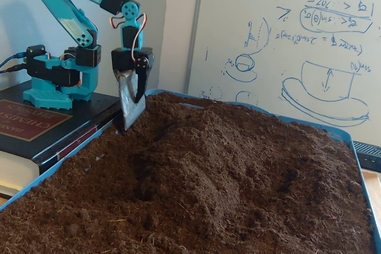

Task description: Build a berm.

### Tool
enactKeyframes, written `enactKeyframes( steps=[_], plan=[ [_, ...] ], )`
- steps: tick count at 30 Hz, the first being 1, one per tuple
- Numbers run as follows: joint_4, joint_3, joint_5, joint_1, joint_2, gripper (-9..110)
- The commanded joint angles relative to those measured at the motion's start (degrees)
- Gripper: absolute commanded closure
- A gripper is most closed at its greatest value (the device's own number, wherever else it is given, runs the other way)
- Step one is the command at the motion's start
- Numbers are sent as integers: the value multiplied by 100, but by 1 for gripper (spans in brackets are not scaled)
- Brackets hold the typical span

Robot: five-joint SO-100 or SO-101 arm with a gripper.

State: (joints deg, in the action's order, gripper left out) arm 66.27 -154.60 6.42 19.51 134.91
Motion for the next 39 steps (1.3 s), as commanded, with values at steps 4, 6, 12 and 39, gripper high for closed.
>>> enactKeyframes(
  steps=[4,6,12,39],
  plan=[
    [721,861,62,334,246,101],
    [712,1011,62,396,176,101],
    [-44,1608,62,650,-624,101],
    [-2821,3138,694,1433,-5019,101]
  ],
)
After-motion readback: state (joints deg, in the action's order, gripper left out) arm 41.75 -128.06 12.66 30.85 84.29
